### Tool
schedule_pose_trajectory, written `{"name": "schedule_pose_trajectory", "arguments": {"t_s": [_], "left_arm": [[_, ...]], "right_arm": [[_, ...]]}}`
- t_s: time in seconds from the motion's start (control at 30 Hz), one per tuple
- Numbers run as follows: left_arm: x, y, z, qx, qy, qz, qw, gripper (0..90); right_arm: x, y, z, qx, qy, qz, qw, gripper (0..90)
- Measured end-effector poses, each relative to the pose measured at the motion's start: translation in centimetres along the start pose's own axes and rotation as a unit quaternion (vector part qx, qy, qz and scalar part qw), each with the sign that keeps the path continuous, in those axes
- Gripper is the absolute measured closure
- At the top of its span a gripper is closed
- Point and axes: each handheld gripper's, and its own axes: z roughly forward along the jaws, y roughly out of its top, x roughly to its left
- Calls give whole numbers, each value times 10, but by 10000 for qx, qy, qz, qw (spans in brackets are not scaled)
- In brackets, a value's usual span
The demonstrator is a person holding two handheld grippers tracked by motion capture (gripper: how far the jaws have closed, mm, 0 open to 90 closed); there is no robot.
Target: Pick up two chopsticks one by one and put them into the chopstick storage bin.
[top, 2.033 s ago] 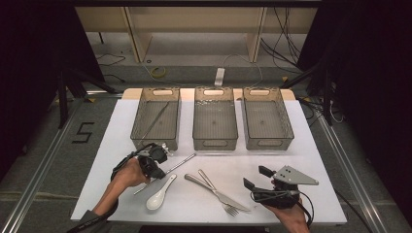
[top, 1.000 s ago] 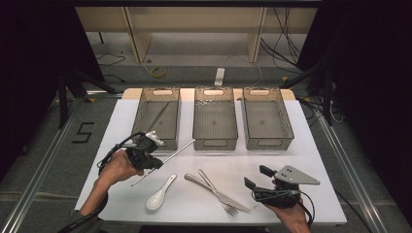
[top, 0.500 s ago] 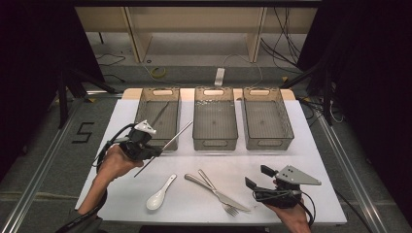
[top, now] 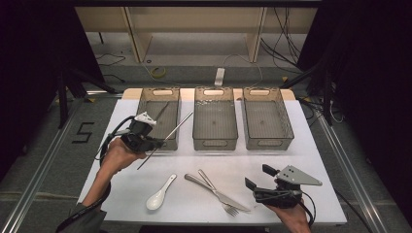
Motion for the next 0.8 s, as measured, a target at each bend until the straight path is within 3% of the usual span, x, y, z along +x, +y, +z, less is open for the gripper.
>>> {"name": "schedule_pose_trajectory", "arguments": {"t_s": [0.33, 0.8], "left_arm": [[8, 11, 0, -49, 15, -88, 9999, 854], [46, 39, 0, -208, 411, -440, 9980, 853]], "right_arm": [[0, 0, 0, 14, -4, 9, 10000, 201], [-1, 0, 0, 16, 0, 15, 10000, 203]]}}
